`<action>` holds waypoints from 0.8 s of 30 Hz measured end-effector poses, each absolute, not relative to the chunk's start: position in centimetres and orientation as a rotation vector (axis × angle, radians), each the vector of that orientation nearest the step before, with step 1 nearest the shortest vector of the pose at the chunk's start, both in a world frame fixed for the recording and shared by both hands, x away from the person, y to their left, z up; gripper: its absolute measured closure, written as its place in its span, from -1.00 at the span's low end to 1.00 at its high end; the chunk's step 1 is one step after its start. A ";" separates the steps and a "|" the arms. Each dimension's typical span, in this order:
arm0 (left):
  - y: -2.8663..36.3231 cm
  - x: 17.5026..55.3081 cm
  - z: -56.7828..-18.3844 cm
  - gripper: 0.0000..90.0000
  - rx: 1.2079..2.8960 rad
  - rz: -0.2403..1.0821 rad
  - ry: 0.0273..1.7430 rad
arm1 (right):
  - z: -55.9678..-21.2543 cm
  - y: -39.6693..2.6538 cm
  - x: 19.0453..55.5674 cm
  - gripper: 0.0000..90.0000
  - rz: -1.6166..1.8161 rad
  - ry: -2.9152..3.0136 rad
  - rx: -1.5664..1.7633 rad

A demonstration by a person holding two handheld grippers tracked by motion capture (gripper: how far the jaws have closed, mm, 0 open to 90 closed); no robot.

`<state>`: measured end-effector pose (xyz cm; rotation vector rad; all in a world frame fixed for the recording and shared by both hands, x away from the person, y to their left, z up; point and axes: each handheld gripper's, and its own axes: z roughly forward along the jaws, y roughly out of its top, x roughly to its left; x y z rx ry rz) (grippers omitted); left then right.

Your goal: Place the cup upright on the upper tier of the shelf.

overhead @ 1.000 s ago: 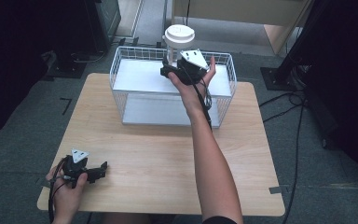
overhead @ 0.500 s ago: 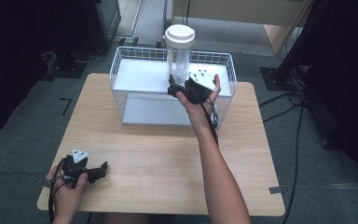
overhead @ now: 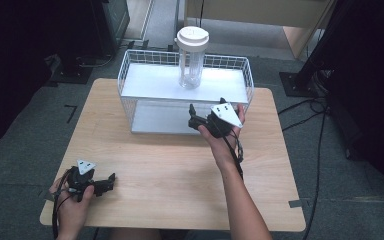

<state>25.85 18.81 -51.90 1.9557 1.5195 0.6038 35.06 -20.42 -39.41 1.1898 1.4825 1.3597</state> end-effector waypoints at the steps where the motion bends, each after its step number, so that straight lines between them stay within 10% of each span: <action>1: 18.8 25.9 -51.9 -1.00 1.958 0.605 1.519 | -39.6 -20.6 34.7 -1.00 1.359 1.484 1.188; 24: 18.8 25.9 -51.9 -1.00 1.962 0.606 1.519 | -45.3 -25.8 30.1 -1.00 1.246 1.497 1.309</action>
